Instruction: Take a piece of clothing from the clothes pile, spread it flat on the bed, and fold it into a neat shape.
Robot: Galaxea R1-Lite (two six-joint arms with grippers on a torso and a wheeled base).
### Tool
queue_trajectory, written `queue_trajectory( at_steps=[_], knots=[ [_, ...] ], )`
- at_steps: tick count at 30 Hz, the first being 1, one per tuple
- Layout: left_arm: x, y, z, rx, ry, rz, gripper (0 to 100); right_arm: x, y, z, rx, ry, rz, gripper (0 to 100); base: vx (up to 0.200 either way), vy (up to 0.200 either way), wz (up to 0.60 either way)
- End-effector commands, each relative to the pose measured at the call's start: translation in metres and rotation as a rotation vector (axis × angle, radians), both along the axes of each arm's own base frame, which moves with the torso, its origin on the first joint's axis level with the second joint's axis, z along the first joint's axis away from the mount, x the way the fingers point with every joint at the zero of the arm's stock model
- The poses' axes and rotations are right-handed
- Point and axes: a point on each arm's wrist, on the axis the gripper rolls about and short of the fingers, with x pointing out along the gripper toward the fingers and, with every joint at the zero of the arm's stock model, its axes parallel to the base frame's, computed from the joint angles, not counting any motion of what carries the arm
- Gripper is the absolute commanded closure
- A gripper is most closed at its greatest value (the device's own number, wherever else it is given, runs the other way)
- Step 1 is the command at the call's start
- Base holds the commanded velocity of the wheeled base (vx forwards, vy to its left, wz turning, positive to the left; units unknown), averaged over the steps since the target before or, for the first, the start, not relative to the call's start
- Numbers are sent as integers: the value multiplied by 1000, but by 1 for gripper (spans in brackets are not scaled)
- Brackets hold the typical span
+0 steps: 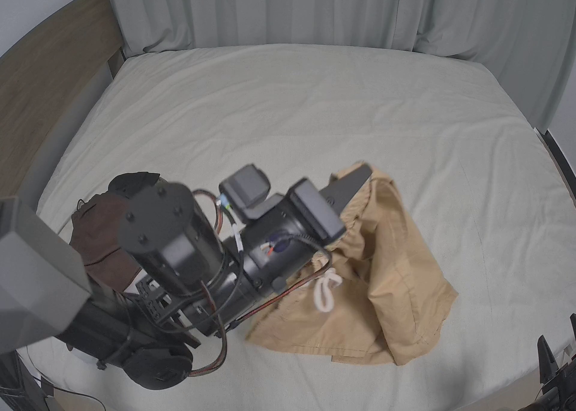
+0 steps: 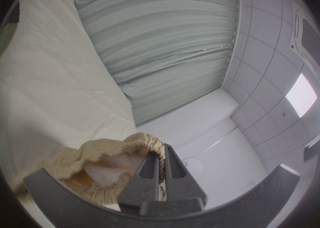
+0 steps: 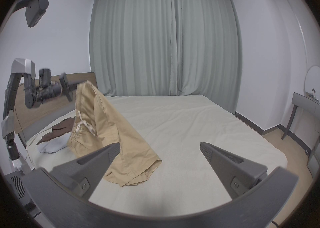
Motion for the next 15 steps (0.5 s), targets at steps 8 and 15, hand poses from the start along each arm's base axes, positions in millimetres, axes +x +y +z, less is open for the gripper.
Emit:
queue_trajectory(
  at_steps=[8,15],
  knots=[
    [35,60,-94,266,181,231,100,1,0,-5,0,12,0,0,0,0,0],
    [52,87,-88,279,148,337,100,1,0,-5,0,12,0,0,0,0,0]
  ],
)
